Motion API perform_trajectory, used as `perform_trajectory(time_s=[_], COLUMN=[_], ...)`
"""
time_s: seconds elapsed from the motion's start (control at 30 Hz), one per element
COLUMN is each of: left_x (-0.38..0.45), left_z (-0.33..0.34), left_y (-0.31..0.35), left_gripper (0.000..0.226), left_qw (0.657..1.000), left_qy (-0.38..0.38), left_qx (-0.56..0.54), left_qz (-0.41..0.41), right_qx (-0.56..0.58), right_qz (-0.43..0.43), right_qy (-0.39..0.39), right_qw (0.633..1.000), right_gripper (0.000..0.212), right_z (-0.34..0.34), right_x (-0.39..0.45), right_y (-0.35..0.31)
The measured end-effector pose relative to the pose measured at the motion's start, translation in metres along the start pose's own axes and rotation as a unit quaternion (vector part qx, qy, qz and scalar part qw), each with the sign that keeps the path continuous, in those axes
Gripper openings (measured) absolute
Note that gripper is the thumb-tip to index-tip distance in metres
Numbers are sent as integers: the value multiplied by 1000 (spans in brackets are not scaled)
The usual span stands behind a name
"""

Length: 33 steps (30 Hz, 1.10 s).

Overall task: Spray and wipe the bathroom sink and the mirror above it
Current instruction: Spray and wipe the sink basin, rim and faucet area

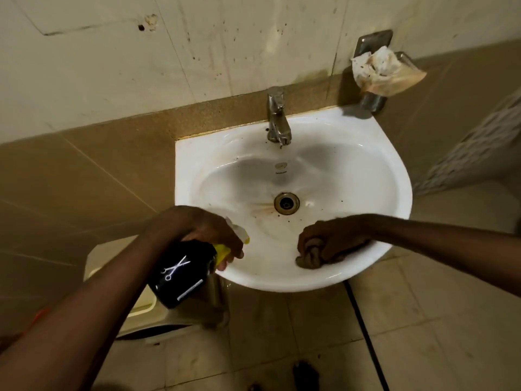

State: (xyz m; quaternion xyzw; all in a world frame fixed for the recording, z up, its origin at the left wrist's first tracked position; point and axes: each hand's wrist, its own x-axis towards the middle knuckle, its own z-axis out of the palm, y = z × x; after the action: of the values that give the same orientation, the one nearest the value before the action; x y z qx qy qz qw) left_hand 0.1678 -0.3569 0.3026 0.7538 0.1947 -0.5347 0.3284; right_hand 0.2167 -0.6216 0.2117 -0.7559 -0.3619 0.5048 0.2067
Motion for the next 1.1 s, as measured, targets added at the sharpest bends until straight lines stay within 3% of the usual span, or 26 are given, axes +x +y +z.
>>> perform_trajectory(time_s=[0.1,0.2,0.3,0.43,0.57,0.73,0.8,0.87,1.0,1.1], left_x=[-2,-1,0,3,5,8,12,18,28,33], left_z=[3,5,17,31,27,-3,-16,-21,-20,-15], left_y=[27,35,36,37,33,18,13,12,14,16], left_gripper=[13,9,17,32,46,45,42,44,47,44], left_qw=[978,950,940,930,884,809,792,798,815,829], left_qy=[45,29,29,30,78,214,275,312,398,374], left_qx=[197,288,316,355,457,547,545,516,418,411], left_qz=[41,115,127,88,58,27,16,12,50,63], right_qx=[-124,-88,27,92,169,147,55,-34,132,164], right_qz=[89,117,70,23,-15,-69,-68,-43,77,109], right_qy=[101,154,136,99,53,30,139,260,422,506], right_qw=[983,977,988,991,984,986,987,964,894,840], right_gripper=[26,21,21,30,34,39,38,46,57,40], right_z=[3,10,17,14,16,28,31,32,13,0], right_x=[2,5,12,19,24,54,85,126,180,194], right_y=[17,20,8,-1,-11,-44,-54,-67,-85,-83])
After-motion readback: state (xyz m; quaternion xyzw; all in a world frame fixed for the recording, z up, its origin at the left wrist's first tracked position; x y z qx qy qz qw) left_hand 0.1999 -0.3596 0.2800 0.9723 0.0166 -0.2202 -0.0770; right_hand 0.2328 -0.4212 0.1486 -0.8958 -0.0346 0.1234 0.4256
